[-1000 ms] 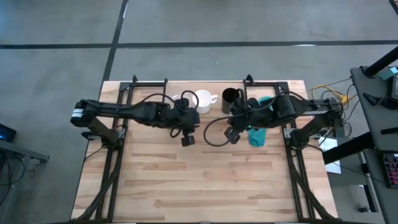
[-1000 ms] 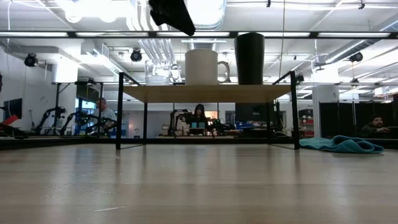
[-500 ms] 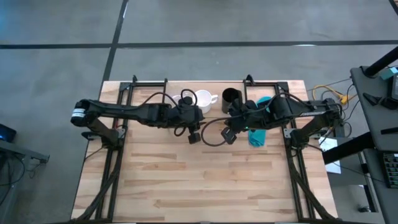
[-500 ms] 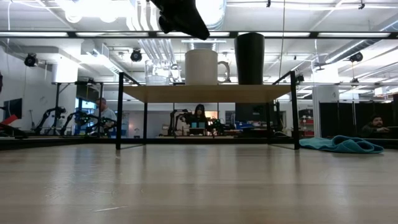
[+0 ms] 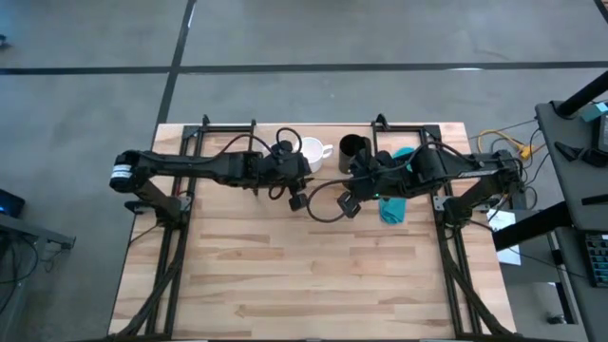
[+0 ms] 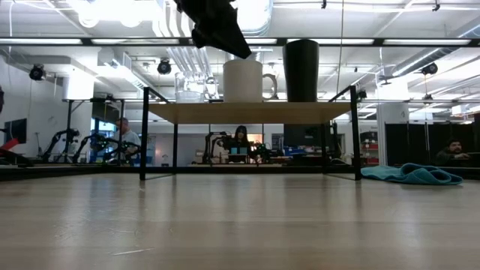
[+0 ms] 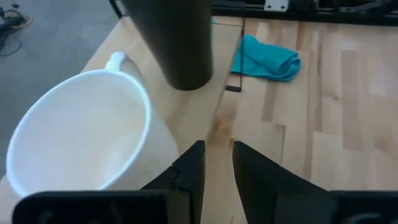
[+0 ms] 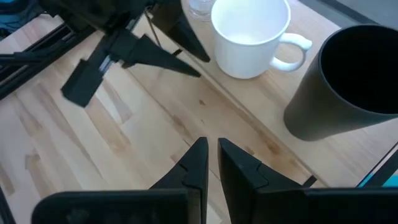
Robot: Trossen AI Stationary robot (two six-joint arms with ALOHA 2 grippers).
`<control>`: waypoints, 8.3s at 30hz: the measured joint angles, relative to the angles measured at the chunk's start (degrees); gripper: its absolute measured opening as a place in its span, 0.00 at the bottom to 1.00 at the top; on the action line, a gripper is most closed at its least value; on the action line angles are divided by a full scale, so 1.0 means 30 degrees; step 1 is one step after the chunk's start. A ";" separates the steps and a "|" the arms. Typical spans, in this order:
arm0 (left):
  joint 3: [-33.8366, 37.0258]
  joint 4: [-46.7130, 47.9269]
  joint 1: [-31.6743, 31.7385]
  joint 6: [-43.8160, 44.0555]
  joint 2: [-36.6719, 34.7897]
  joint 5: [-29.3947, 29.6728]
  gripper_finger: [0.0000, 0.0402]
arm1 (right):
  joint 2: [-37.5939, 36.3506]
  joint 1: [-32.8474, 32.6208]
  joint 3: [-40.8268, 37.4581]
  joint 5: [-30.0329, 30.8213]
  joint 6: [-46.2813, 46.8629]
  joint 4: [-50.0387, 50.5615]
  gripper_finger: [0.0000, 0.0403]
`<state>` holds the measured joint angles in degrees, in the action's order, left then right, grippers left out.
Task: Stack small to large cups/mugs on shelf
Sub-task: Adjust the white mug on the shelf, then adjust the black glass on the shelf, then return to Home Position
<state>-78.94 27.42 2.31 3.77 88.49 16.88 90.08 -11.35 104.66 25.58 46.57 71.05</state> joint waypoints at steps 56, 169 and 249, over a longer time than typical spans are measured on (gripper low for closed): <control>0.1295 -0.1996 0.1810 0.0114 -0.0050 -0.2811 0.17 | 0.0000 0.0000 0.0000 0.0007 -0.1111 -0.0029 0.08; -0.1654 -0.0788 0.0327 -0.2987 -0.7169 -0.3971 0.17 | -0.0007 0.2811 -0.5107 0.3555 -0.1870 -0.2315 0.08; 0.0962 0.5367 0.0334 0.2135 -1.7297 -0.1921 0.17 | -1.3741 -0.0455 -1.0358 0.6054 -0.2966 -0.4144 0.08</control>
<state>-76.05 43.52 3.31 10.17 36.60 11.12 48.86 -12.72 73.59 43.75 37.67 58.61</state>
